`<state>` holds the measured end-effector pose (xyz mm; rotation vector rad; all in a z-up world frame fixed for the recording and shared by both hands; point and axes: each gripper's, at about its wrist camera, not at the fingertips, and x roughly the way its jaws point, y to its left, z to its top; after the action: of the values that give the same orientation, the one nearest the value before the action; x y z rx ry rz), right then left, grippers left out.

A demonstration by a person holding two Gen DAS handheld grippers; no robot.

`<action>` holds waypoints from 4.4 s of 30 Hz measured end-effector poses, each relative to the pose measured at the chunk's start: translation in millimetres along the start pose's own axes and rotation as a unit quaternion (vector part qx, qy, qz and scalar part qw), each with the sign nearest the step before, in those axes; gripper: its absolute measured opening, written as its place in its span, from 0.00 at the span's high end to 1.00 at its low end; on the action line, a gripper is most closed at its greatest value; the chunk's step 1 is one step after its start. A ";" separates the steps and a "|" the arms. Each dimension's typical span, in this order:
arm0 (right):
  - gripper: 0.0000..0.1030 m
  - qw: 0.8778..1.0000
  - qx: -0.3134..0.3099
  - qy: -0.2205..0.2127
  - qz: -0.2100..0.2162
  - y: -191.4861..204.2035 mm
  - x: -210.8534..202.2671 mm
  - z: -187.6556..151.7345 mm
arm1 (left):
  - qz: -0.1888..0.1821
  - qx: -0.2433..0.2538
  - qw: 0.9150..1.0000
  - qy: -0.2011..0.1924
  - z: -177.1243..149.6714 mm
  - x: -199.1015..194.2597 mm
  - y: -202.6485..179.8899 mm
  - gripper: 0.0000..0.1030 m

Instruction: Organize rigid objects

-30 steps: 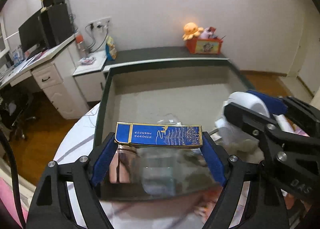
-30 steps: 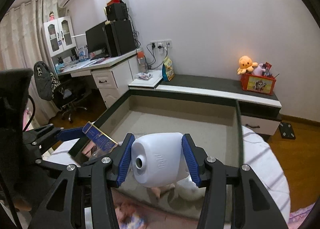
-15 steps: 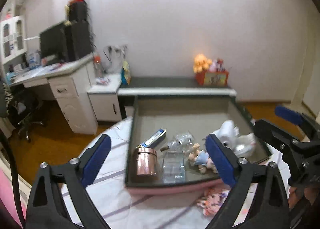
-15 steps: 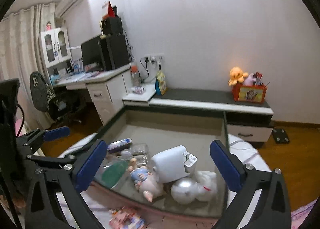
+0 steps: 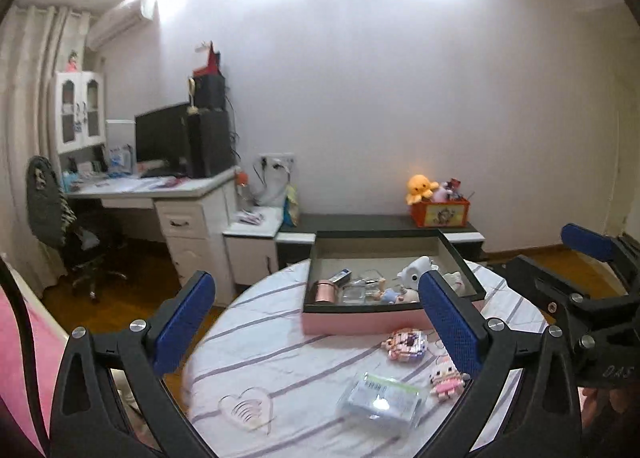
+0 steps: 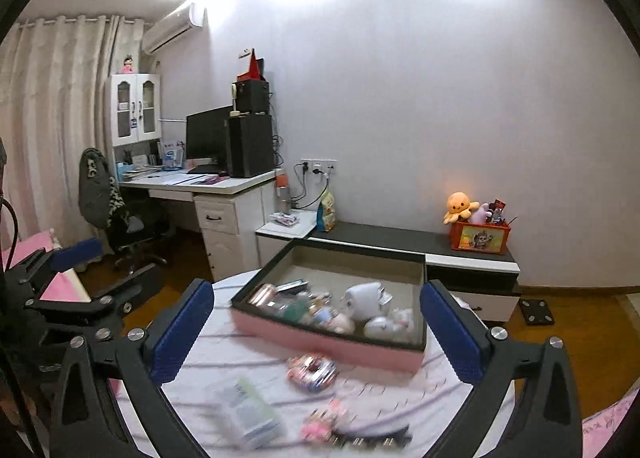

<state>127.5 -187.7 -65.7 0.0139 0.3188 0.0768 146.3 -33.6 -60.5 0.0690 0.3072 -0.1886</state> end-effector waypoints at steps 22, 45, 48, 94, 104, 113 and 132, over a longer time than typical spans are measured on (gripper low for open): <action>0.00 0.998 -0.003 -0.058 -0.005 35.7 -102.6 -10.1 | 0.003 -0.005 0.998 -0.065 0.1 -108.0 7.4 0.00; 0.00 0.999 0.003 -0.053 -0.008 33.4 -105.3 -16.8 | -0.002 -0.002 0.998 -0.056 0.1 -104.1 1.4 0.00; 0.00 0.999 0.003 -0.053 -0.007 33.2 -105.4 -16.7 | -0.003 -0.002 0.998 -0.058 0.4 -104.0 0.5 0.00; 0.00 0.984 0.024 0.161 -0.068 -28.9 23.6 -120.0 | -0.071 0.046 0.977 0.194 -118.7 77.5 -41.2 0.00; 0.00 0.974 0.040 0.209 -0.077 -57.1 54.3 -131.9 | -0.093 0.058 0.961 0.255 -130.7 130.3 -57.5 0.00; 0.00 0.975 0.029 0.212 -0.060 -41.5 80.6 -120.7 | -0.071 0.048 0.963 0.255 -129.5 139.1 -42.5 0.07; 0.56 0.962 0.001 0.274 0.002 -10.7 128.4 -128.3 | -0.049 0.025 0.971 0.234 -115.9 140.4 -2.3 0.07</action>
<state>209.6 -188.2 -228.0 -0.0057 0.8730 0.0838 243.2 -49.1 -213.9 0.1494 0.7775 -0.2773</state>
